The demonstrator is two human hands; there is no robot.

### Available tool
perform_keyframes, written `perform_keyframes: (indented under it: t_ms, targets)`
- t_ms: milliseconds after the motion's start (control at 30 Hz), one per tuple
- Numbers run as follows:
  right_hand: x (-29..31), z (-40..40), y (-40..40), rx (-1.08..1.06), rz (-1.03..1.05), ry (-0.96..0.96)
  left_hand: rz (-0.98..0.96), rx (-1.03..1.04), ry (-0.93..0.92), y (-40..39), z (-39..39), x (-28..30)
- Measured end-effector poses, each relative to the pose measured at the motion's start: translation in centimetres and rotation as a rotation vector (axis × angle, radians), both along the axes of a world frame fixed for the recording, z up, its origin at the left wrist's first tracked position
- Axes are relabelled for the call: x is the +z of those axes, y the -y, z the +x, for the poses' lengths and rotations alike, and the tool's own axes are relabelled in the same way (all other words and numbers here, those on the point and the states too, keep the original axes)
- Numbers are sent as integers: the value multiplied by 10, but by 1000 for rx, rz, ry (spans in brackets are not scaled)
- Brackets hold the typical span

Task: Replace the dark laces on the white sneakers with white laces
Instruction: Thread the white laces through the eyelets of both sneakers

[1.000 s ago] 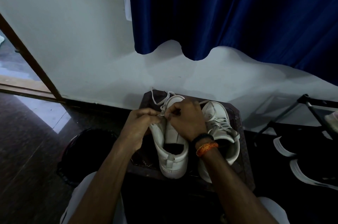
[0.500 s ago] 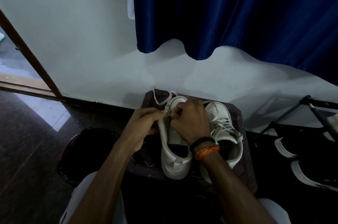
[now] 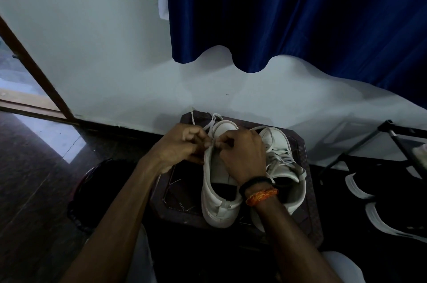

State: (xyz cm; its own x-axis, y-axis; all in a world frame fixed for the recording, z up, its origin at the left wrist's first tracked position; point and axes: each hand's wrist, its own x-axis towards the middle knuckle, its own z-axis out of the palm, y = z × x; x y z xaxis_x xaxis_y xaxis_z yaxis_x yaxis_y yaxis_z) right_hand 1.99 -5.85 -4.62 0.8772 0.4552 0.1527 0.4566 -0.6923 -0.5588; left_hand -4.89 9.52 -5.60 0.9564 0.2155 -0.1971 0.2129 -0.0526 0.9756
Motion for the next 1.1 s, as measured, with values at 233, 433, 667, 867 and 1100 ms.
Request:
perform_keyframes:
  t_ms: [233, 433, 667, 867, 1100]
  targets:
    - [2, 2, 6, -21, 99, -80, -4, 56, 30, 1, 4, -5]
    - [0, 1, 8, -2, 46, 25, -119, 176, 103, -3, 0, -1]
    - [7, -23, 12, 101, 173, 331, -441, 312, 119, 13, 2, 3]
    - [0, -25, 16, 297, 5, 246, -288, 396, 187, 9, 0, 10]
    - [0, -28, 21, 178, -78, 301, -284, 777, 412, -70, -30, 55]
